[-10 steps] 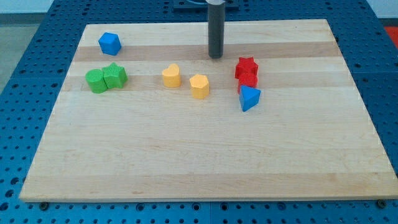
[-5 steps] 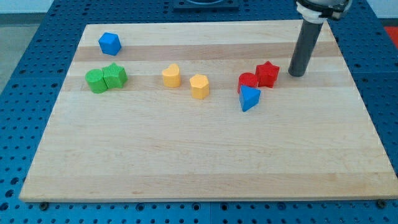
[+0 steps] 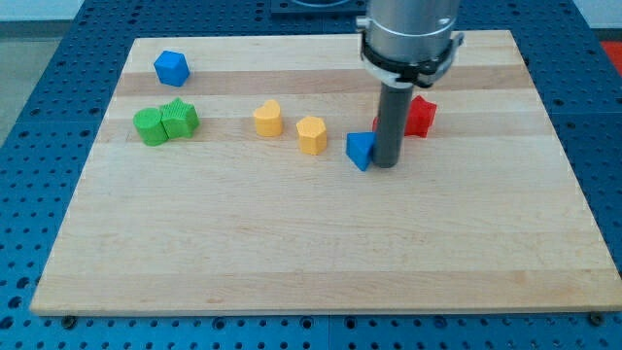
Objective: Move the blue triangle to the yellow hexagon
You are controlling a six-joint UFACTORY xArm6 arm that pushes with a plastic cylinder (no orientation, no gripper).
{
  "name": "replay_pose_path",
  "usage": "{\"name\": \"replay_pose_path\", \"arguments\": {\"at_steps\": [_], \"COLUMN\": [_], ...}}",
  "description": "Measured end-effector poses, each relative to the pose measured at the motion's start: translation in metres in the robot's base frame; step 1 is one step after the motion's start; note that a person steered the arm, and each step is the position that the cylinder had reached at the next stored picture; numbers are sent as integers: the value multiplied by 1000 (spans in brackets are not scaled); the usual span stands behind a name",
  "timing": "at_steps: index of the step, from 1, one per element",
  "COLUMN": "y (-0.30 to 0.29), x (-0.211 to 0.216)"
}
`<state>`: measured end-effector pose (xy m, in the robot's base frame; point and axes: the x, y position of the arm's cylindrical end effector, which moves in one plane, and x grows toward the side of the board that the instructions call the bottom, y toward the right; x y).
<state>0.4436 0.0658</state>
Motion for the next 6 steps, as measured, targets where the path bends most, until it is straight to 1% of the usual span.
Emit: {"name": "replay_pose_path", "arguments": {"at_steps": [1,2,3,4,5,6], "y": [-20,-23,-23,-27,-26,-16], "x": [0,-1,-28,-20,28,52]}}
